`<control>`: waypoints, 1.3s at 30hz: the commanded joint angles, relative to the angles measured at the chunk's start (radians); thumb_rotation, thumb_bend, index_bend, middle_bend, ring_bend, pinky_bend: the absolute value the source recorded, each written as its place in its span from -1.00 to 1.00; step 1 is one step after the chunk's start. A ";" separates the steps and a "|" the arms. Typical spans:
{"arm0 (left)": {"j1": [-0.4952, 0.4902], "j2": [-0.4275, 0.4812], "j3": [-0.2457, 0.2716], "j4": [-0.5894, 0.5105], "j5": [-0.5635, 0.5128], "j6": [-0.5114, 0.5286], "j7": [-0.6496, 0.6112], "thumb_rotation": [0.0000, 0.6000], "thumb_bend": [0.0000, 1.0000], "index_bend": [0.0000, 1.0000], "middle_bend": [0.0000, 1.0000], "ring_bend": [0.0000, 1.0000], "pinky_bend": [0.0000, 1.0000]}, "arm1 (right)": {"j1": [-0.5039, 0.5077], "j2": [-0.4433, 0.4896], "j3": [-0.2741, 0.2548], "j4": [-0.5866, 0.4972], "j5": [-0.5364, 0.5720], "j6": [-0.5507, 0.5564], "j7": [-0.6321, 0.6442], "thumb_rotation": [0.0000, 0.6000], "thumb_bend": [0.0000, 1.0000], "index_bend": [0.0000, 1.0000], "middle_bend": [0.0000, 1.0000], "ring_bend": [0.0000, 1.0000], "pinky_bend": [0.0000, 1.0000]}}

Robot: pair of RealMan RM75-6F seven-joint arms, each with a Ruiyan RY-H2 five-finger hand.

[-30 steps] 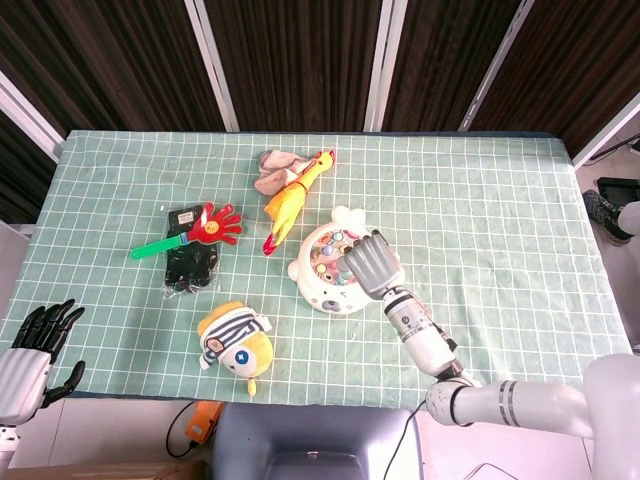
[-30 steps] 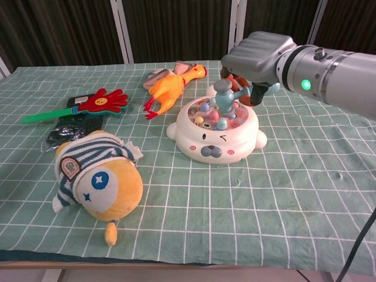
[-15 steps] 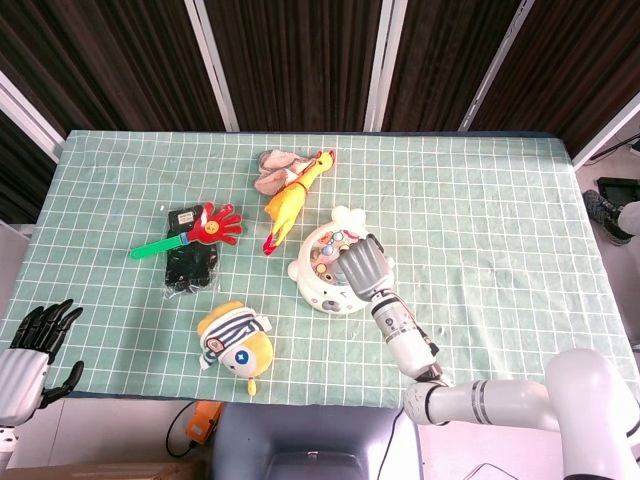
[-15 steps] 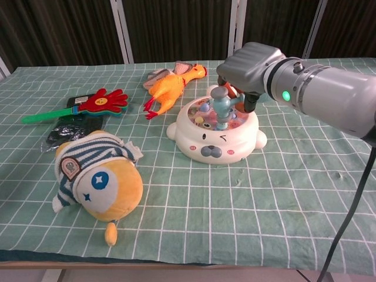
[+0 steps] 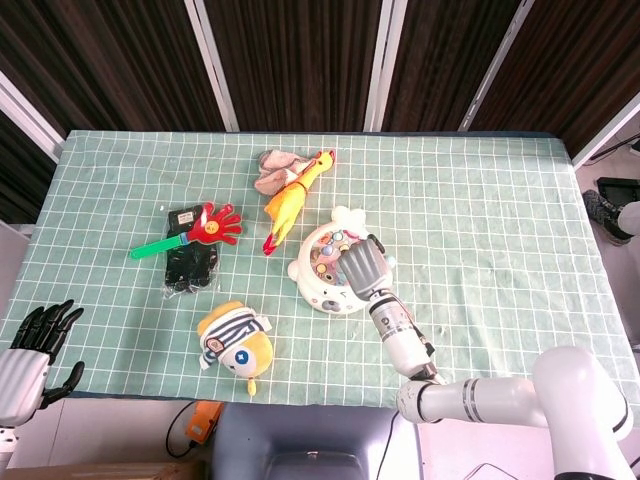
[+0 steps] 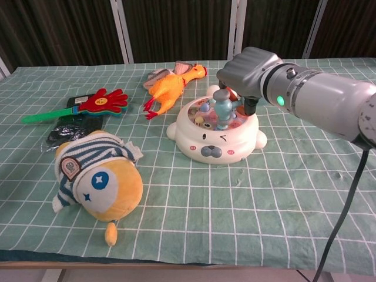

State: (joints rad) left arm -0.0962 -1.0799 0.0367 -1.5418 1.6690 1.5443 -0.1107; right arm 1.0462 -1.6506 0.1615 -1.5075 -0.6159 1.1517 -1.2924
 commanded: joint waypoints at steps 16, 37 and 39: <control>-0.002 0.007 -0.003 0.004 -0.008 -0.003 -0.022 1.00 -0.16 -1.00 -1.00 -1.00 -0.96 | 0.063 -0.057 0.055 0.045 0.007 0.036 -0.002 1.00 0.23 0.89 0.39 0.22 0.23; 0.002 0.010 -0.001 0.007 -0.005 0.001 -0.026 1.00 -0.16 -1.00 -1.00 -1.00 -0.96 | 0.093 -0.111 0.036 0.127 0.058 0.054 -0.087 1.00 0.23 0.89 0.39 0.22 0.23; 0.002 0.010 -0.002 0.007 -0.005 0.002 -0.027 1.00 -0.16 -1.00 -1.00 -1.00 -0.96 | 0.093 -0.114 0.034 0.131 0.060 0.051 -0.088 1.00 0.23 0.89 0.39 0.22 0.23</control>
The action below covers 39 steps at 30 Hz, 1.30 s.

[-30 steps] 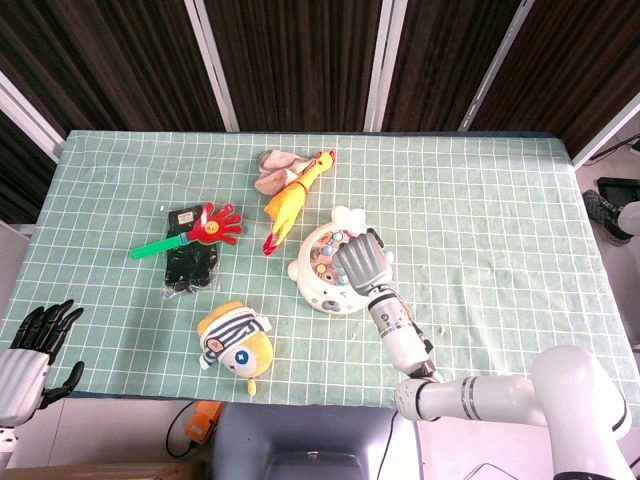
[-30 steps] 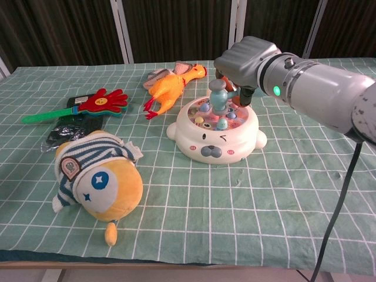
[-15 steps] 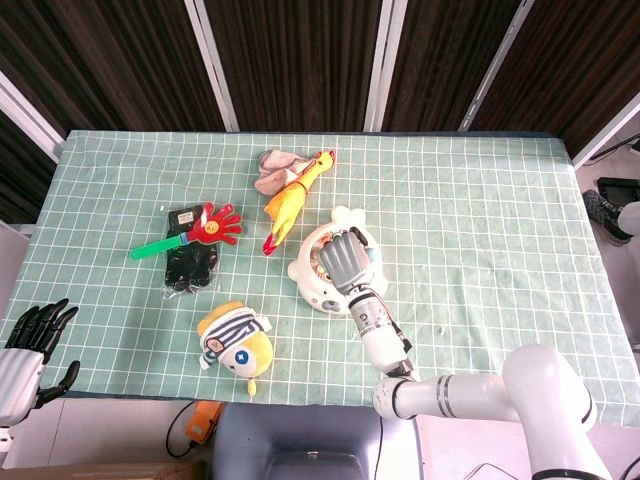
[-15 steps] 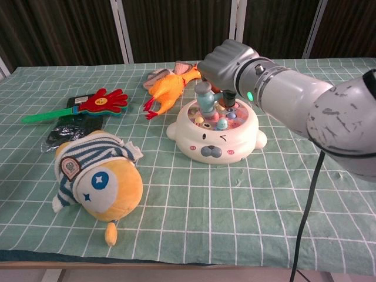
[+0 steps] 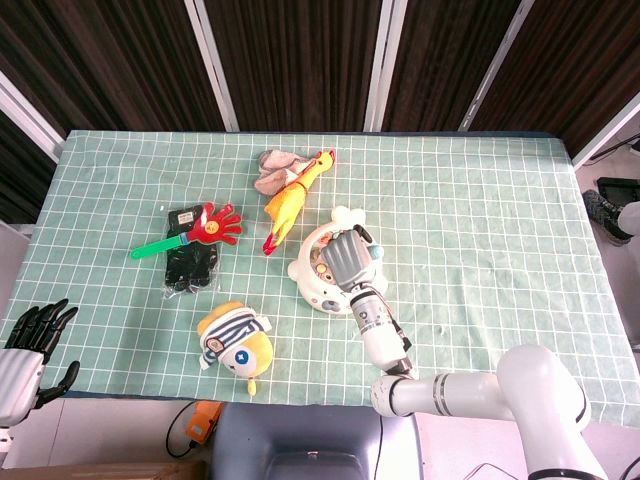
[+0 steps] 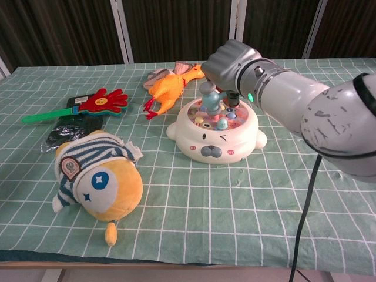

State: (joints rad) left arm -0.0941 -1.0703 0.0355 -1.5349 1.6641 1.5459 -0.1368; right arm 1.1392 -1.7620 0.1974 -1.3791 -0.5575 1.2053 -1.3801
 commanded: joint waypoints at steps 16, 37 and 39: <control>0.002 0.003 -0.002 0.003 0.000 0.007 -0.012 1.00 -0.16 -1.00 -1.00 -1.00 -0.96 | 0.003 -0.017 -0.002 0.022 0.009 0.007 -0.014 1.00 0.23 0.89 0.39 0.22 0.23; 0.000 0.009 -0.011 0.006 -0.027 -0.008 -0.024 1.00 -0.16 -1.00 -1.00 -1.00 -0.96 | 0.016 -0.145 0.084 0.273 -0.082 -0.036 0.129 1.00 0.23 0.89 0.39 0.22 0.23; 0.000 0.010 -0.012 0.005 -0.029 -0.009 -0.025 1.00 -0.16 -1.00 -1.00 -1.00 -0.96 | 0.019 -0.154 0.087 0.283 -0.080 -0.044 0.123 1.00 0.23 0.89 0.39 0.22 0.23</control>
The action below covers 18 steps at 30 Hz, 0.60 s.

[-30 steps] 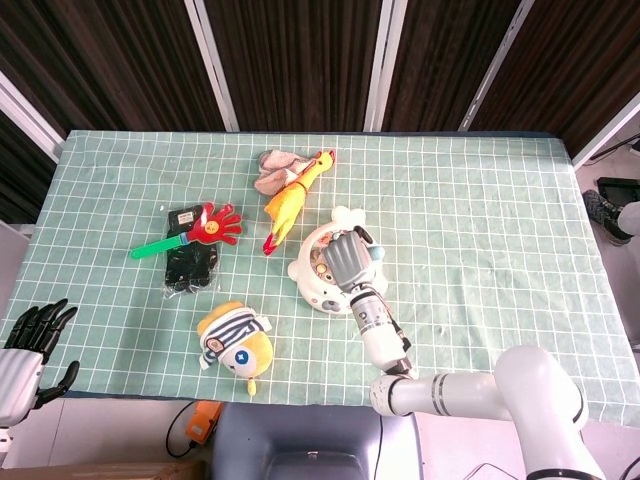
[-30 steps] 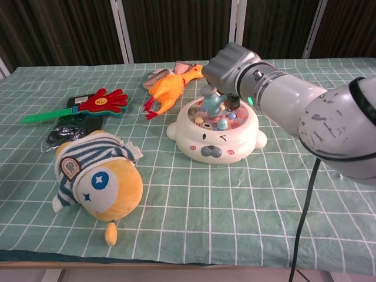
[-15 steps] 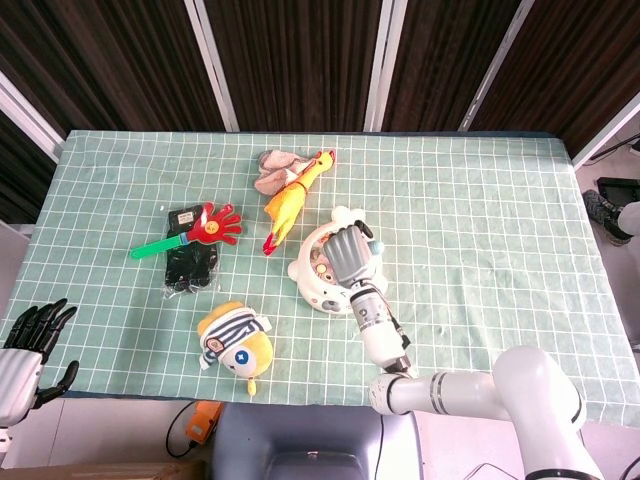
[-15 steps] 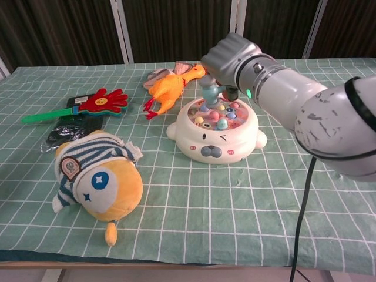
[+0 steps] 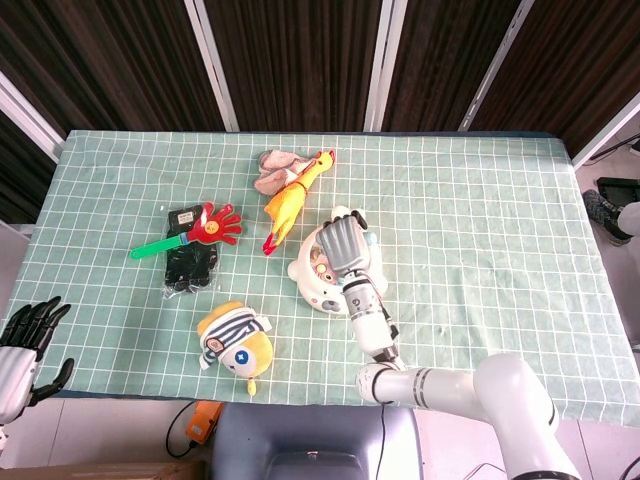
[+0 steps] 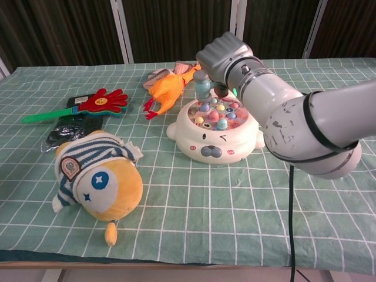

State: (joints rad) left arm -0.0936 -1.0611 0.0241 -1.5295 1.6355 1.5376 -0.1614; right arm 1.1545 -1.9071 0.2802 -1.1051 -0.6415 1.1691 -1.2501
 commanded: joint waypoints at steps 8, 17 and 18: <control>0.001 0.002 0.000 0.001 0.003 0.002 -0.008 1.00 -0.16 -1.00 -1.00 -1.00 -0.96 | 0.003 -0.023 0.014 0.024 0.031 -0.010 -0.058 1.00 0.23 0.89 0.39 0.22 0.23; 0.001 0.002 0.000 0.003 0.005 0.005 -0.010 1.00 -0.16 -1.00 -1.00 -1.00 -0.96 | 0.001 -0.030 0.024 0.029 0.067 -0.007 -0.114 1.00 0.23 0.89 0.39 0.22 0.23; 0.001 0.002 0.000 0.003 0.005 0.004 -0.010 1.00 -0.16 -1.00 -1.00 -1.00 -0.96 | 0.001 -0.030 0.025 0.029 0.071 -0.008 -0.119 1.00 0.23 0.89 0.39 0.22 0.23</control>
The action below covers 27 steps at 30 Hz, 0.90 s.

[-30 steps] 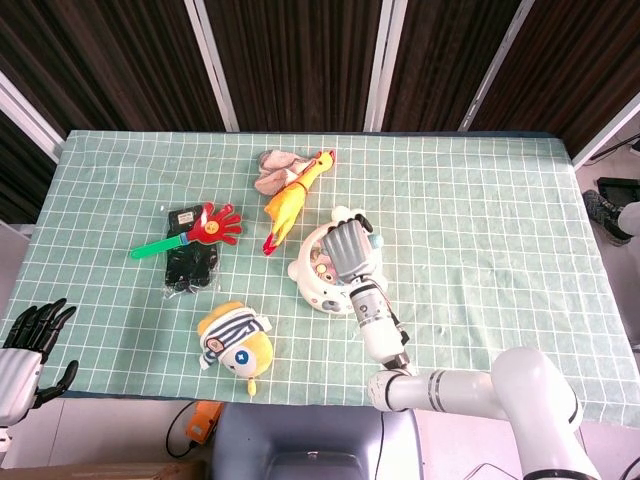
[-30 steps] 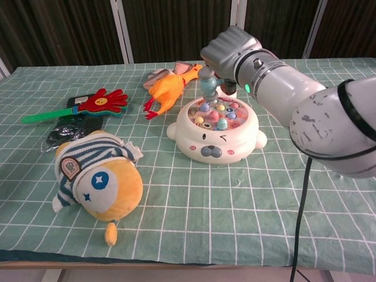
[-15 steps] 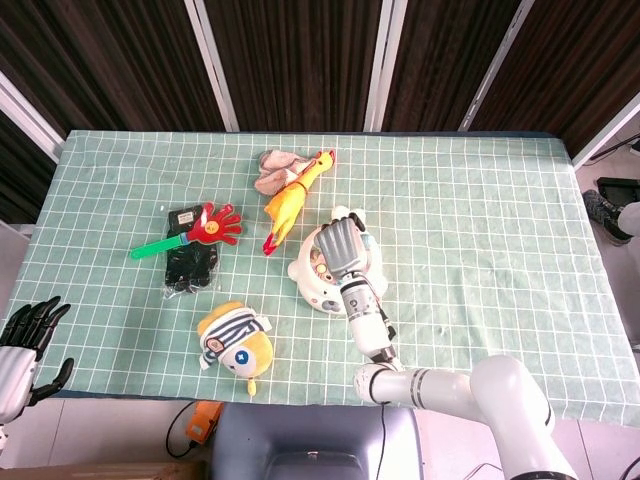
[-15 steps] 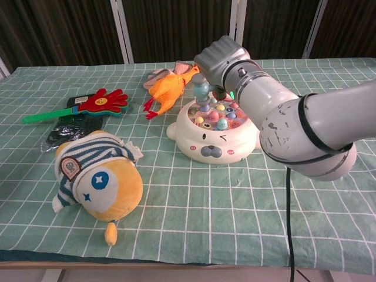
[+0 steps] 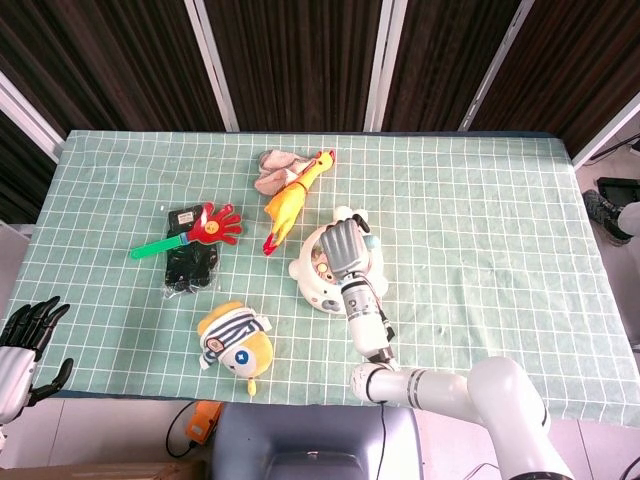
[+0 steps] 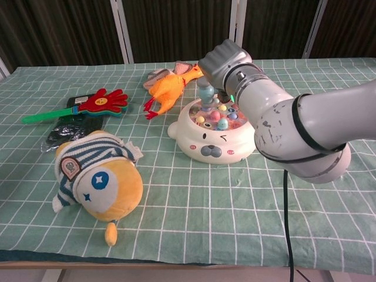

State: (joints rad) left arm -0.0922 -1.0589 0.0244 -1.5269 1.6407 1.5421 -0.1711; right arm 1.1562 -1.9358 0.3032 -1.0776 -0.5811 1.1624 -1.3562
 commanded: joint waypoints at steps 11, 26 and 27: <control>-0.001 -0.001 0.001 0.001 0.005 0.001 -0.002 1.00 -0.16 -1.00 -1.00 -1.00 -0.96 | -0.008 0.007 0.012 -0.007 0.015 0.000 -0.020 1.00 0.23 0.89 0.39 0.22 0.23; 0.007 -0.004 0.009 -0.003 0.028 0.021 0.015 1.00 -0.16 -1.00 -1.00 -1.00 -0.96 | -0.239 0.299 -0.095 -0.376 -0.299 0.099 0.395 1.00 0.23 0.89 0.39 0.22 0.24; 0.008 -0.005 0.009 -0.004 0.030 0.024 0.018 1.00 -0.16 -1.00 -1.00 -1.00 -0.96 | -0.270 0.320 -0.118 -0.384 -0.338 0.110 0.451 1.00 0.23 0.89 0.39 0.22 0.24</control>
State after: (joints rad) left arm -0.0851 -1.0633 0.0329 -1.5299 1.6697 1.5652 -0.1545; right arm 0.9959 -1.7185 0.2598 -1.3717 -0.7846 1.2280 -1.0794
